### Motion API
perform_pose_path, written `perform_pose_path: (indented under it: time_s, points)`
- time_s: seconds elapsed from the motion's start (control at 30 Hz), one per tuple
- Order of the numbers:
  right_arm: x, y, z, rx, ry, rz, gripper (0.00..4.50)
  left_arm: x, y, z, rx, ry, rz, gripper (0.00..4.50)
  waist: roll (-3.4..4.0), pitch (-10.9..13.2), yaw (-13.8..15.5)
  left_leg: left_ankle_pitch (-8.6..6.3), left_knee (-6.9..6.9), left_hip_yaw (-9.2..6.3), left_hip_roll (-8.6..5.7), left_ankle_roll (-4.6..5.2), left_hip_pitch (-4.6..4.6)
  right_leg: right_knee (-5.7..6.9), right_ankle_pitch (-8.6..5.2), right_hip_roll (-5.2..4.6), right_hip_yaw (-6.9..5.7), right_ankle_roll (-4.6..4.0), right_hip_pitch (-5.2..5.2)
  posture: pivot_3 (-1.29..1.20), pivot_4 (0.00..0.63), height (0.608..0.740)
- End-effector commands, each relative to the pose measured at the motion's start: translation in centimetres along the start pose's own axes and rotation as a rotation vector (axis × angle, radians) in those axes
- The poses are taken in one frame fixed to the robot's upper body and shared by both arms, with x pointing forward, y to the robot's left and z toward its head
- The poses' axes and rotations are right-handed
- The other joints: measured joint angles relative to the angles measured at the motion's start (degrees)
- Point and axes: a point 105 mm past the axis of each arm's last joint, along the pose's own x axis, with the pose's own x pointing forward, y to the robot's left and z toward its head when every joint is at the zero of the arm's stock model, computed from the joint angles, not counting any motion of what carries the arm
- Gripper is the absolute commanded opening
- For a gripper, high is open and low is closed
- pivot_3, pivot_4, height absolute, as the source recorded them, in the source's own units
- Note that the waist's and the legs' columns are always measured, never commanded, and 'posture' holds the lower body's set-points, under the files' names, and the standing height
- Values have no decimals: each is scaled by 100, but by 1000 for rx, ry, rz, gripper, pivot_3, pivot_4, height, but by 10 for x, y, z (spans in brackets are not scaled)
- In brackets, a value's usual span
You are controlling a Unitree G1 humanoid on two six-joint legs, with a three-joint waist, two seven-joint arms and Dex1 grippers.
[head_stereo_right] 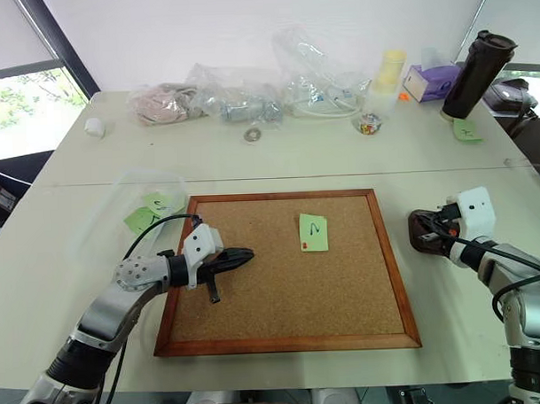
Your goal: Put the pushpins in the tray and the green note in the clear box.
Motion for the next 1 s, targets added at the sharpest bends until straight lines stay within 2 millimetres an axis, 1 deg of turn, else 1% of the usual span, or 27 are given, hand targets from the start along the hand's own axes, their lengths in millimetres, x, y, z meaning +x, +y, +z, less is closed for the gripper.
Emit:
perform_pose_path:
  time_s: [0.03,0.07,0.1,0.13,0.2,0.27,0.3,0.37,0.5,0.6,0.7,0.77,0.8,0.9,1.0]
  points:
    - [-5,-7,0,-16,-13,-28,36,2,-11,-22,-50,73,-37,0,0,0,-1,0,0,0,0,0,0,0,0,0,0,0,0,0,150,740]
    - [-5,-8,-1,-12,-13,-29,36,2,-11,-22,-50,73,-36,0,0,0,-2,0,0,0,0,0,0,0,0,0,0,0,1,0,150,740]
    - [-5,-8,-1,-6,-17,-24,597,2,-11,-22,-50,73,-36,0,0,0,-1,0,0,0,0,0,1,-1,0,0,0,0,1,0,150,740]
    - [-6,-8,-1,-3,-20,-20,905,2,-11,-22,-50,73,-37,0,0,0,-2,0,0,0,0,0,1,-1,0,0,0,0,2,0,150,740]
    - [-7,-9,3,-6,-33,-25,1847,1,-11,-22,-49,74,-39,0,1,0,-1,0,0,0,0,0,1,-1,0,0,0,0,1,0,150,740]
    - [-8,-10,8,-6,-49,-28,2941,1,-11,-22,-49,75,-40,0,1,0,-1,0,0,0,0,0,1,0,0,0,0,0,1,0,150,740]
    - [-9,-10,10,-9,-52,-27,3361,1,-11,-22,-49,75,-41,0,1,0,-1,0,0,0,0,0,1,-1,0,0,0,0,1,0,150,740]
    - [-10,-11,14,-22,-58,-32,4436,1,-11,-23,-49,75,-42,0,1,-1,-1,0,0,0,0,0,1,-1,0,0,0,0,1,0,150,740]
    - [-14,-6,27,-41,-87,-10,4436,1,-11,-23,-50,75,-42,0,3,-2,-1,0,0,0,0,0,1,-1,0,0,0,0,0,0,150,740]
    - [-16,17,37,-43,-105,97,4436,1,-11,-23,-49,76,-42,0,3,-2,0,0,-1,0,0,0,1,-1,0,0,0,0,1,0,150,740]
    - [-19,66,46,-60,-117,308,4436,1,-11,-23,-49,75,-42,0,3,-2,0,0,0,-2,0,0,1,-1,0,0,0,0,1,0,150,740]
    - [-19,91,47,-78,-108,396,4436,1,-11,-23,-48,74,-42,0,3,-2,0,0,-1,-3,1,1,0,-1,0,0,0,0,1,0,150,740]
    - [-18,102,46,-81,-107,431,4436,1,-10,-24,-48,74,-42,0,2,-2,-1,0,-1,-3,1,1,0,-1,0,-1,0,0,1,0,150,740]
    - [-14,124,43,-86,-103,513,4436,1,-10,-24,-48,74,-42,0,-6,1,0,0,0,-3,1,1,0,-2,0,-2,0,0,3,0,150,740]
    - [-4,150,26,-136,-59,590,4436,-1,-10,-24,-46,75,-41,0,-6,1,-2,-1,0,-4,1,1,0,-2,0,-2,0,0,0,0,150,740]
